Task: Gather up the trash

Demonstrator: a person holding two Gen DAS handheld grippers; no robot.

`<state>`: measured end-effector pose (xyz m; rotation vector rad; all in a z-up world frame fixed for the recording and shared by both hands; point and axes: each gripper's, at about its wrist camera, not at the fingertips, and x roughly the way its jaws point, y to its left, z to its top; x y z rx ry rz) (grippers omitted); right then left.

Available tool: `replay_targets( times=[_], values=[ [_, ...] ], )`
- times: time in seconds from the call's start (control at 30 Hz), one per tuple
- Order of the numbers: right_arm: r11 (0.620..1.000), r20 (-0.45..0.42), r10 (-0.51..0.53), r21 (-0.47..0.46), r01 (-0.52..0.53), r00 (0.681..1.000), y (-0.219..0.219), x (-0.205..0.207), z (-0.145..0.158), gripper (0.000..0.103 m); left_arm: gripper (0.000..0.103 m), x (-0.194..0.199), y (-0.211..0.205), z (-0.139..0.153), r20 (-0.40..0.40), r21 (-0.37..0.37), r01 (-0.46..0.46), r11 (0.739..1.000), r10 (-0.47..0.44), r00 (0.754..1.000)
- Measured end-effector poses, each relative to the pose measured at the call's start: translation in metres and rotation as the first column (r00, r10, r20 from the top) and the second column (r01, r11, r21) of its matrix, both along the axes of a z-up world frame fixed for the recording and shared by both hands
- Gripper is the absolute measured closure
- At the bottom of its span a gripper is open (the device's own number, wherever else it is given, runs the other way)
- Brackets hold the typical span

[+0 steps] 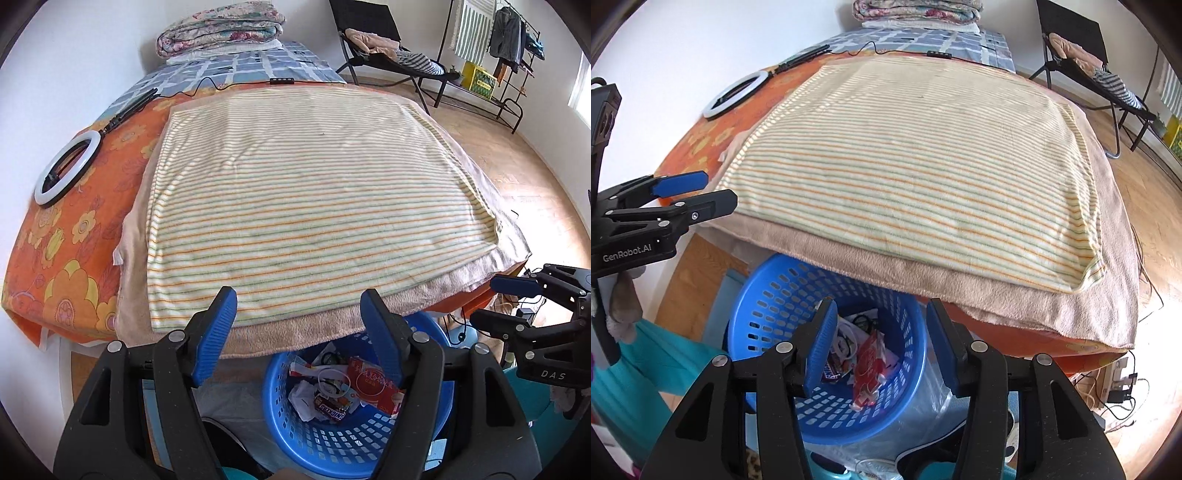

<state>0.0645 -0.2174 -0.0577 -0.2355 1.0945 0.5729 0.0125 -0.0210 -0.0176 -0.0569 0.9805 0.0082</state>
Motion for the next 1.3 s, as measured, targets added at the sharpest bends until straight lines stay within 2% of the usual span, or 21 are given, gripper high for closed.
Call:
replay_targets(
  times=[0.3, 0.43, 0.57, 0.67, 0.93, 1.1, 1.3],
  values=[
    [0.996, 0.068, -0.032, 0.08, 0.027, 0.997, 0.002, 0.04, 0.028, 0.054, 0.031, 0.034, -0.002, 0.03, 0.076, -0.006, 0.015, 1.0, -0.015, 0.997],
    [0.992, 0.083, -0.056, 0.118, 0.046, 0.995, 0.002, 0.062, 0.037, 0.054, 0.025, 0.048, 0.0, 0.036, 0.097, -0.031, 0.013, 0.999, -0.01, 0.995],
    [0.987, 0.087, -0.068, 0.148, 0.055, 0.994, 0.004, 0.076, 0.039, 0.045, 0.025, 0.058, 0.006, 0.037, 0.106, -0.065, -0.009, 0.998, 0.016, 0.994],
    [0.984, 0.077, -0.074, 0.168, 0.06, 0.994, 0.004, 0.083, 0.037, 0.043, 0.025, 0.067, 0.008, 0.035, 0.09, -0.098, -0.023, 0.995, 0.031, 0.995],
    [0.977, 0.074, -0.106, 0.194, 0.09, 0.992, 0.003, 0.096, 0.036, 0.042, 0.024, 0.072, 0.001, 0.04, 0.12, -0.063, -0.015, 0.998, 0.023, 0.993],
    [0.971, 0.088, -0.131, 0.211, 0.11, 0.987, -0.002, 0.096, 0.039, 0.036, 0.02, 0.07, 0.001, 0.039, 0.125, -0.065, -0.009, 0.998, 0.017, 0.992],
    [0.969, 0.1, -0.139, 0.221, 0.114, 0.985, -0.003, 0.093, 0.041, 0.036, 0.019, 0.067, 0.002, 0.039, 0.131, -0.064, -0.019, 0.998, 0.027, 0.991]
  ],
)
